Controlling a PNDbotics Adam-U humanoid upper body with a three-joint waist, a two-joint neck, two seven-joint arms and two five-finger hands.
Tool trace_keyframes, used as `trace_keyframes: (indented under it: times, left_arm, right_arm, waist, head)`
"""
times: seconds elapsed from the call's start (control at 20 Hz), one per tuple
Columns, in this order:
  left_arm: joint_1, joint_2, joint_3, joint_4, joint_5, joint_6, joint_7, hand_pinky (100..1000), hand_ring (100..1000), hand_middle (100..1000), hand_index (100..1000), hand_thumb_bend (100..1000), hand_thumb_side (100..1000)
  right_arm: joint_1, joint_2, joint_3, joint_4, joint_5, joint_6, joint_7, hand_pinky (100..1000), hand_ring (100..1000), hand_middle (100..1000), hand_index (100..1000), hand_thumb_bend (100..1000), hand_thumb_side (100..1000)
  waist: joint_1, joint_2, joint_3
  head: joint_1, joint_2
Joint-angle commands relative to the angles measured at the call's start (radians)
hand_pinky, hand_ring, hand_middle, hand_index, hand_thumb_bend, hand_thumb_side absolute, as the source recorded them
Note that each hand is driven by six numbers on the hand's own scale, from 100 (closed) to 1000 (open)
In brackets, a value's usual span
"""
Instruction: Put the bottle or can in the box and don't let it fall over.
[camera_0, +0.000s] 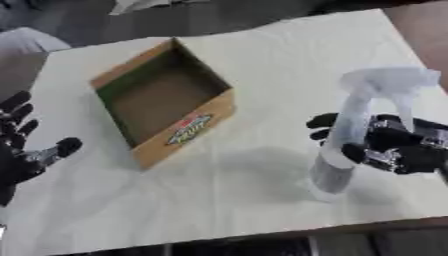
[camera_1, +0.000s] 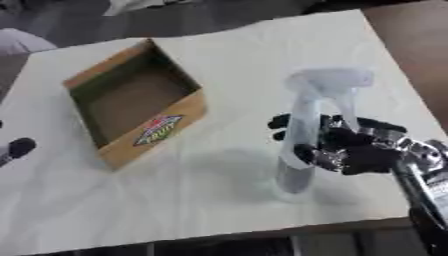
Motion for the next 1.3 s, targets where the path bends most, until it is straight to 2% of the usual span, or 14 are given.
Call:
trace_keyframes:
  times: [0.05,1.3]
  left_arm:
    - [-0.003,0.015,0.003,-0.02,0.005,0.0,-0.004,1000,1000,958,842,942,100]
    - [-0.007,0.016,0.002,-0.02,0.012,0.001,-0.011,1000,1000,953,834,916,100]
  right_arm:
    - [-0.018,-0.002,0.005,-0.001,-0.003,0.009,0.005,1000,1000,1000,1000,100,423]
    - [-0.017,0.005,0.048,0.049,-0.024,0.062,0.036,1000,1000,1000,1000,100,415]
  waist:
    - [-0.007,-0.006,0.003]
    - [-0.009,-0.007,0.018]
  head:
    - [-0.002,0.005]
    - [-0.005,0.005]
